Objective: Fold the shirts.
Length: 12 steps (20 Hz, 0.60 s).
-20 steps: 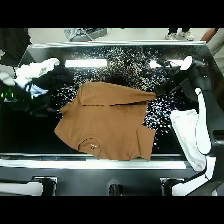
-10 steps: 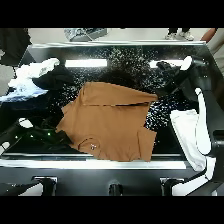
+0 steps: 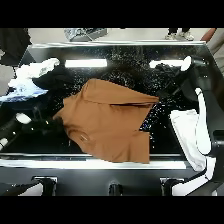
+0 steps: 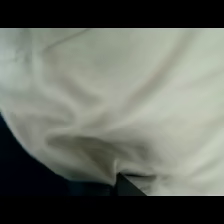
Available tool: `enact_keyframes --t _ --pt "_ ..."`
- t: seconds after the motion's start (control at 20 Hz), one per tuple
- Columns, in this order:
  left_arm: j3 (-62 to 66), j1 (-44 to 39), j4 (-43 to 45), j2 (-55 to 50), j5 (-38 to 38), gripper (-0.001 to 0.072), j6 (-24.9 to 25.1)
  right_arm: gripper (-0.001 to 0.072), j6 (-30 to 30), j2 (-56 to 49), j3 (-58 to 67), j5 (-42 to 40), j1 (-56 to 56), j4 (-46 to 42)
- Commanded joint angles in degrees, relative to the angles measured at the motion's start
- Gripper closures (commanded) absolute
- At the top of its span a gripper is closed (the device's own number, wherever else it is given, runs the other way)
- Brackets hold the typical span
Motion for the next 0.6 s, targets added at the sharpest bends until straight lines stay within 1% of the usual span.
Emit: enact_keyframes --t 0.0,0.05,0.1,0.15,0.2,0.25,0.3,0.35,0.4,0.45,0.55 --pt "15.06 6.03 0.09 -5.62 0.00 0.0681 -0.11 0.0674 1.75 0.04 -2.12 6.51 -0.63 1.36" --pt "20.46 7.37 0.07 -9.25 -1.42 0.0681 -0.37 0.0674 1.68 0.42 -5.46 8.52 -0.55 4.42" --pt "26.47 8.33 0.07 -13.81 -3.91 0.0681 -1.22 0.0674 1.42 1.49 -10.82 8.57 0.11 8.50" --pt "32.00 8.66 0.04 -18.21 -6.91 0.0681 -1.75 0.0674 0.79 2.86 -16.33 6.69 0.90 11.87" --pt "37.16 8.70 -0.11 -22.49 -10.47 0.0681 -1.75 0.0674 0.42 4.57 -21.79 3.10 1.68 14.16" --pt "42.05 8.28 -0.22 -26.67 -14.86 0.0678 -1.73 0.0674 0.48 5.88 -25.68 -0.55 2.21 14.99" --pt "45.90 7.65 -0.35 -29.90 -19.50 0.0601 -1.73 0.0674 1.11 6.73 -28.15 -3.43 2.19 15.19" --pt "48.59 7.06 -0.37 -32.06 -24.06 0.0331 -1.70 0.0674 1.36 6.97 -28.76 -4.61 2.16 14.93" --pt "50.82 6.93 -0.33 -33.46 -29.11 0.0101 -0.52 0.0674 1.29 7.19 -28.76 -5.25 2.19 14.62" --pt "52.54 7.21 0.22 -34.10 -34.18 0.0093 1.73 0.0674 1.29 7.39 -28.76 -5.66 2.19 14.60" --pt "52.94 8.11 5.42 -32.26 -40.81 0.0107 1.95 0.0674 1.25 7.52 -28.76 -5.77 2.19 14.58"
